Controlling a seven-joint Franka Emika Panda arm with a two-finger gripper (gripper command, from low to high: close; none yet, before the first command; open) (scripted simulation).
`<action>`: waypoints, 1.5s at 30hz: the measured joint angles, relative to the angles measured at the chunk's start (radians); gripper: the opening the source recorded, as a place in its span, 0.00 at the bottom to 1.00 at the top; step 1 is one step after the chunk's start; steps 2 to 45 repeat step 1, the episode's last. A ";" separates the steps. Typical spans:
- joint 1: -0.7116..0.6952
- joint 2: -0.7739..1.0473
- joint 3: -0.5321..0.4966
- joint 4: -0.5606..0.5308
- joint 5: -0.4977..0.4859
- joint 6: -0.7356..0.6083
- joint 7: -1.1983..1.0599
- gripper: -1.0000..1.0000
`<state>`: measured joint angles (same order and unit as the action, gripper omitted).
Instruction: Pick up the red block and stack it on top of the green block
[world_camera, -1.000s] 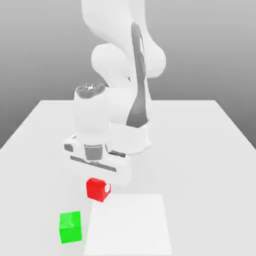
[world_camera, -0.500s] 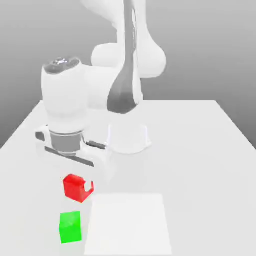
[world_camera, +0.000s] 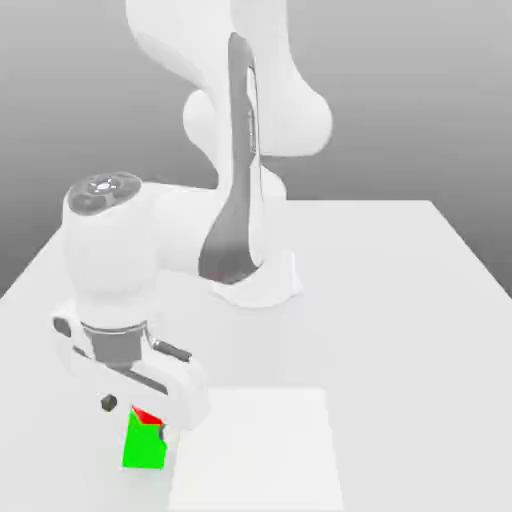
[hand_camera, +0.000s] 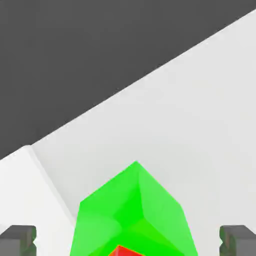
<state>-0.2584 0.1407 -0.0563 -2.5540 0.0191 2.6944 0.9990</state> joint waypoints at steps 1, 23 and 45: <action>0.000 -0.035 -0.001 -0.002 -0.005 -0.033 0.004 1.00; 0.000 -0.035 -0.001 -0.002 -0.005 -0.033 0.004 1.00; 0.000 -0.035 -0.001 -0.002 -0.005 -0.033 0.004 1.00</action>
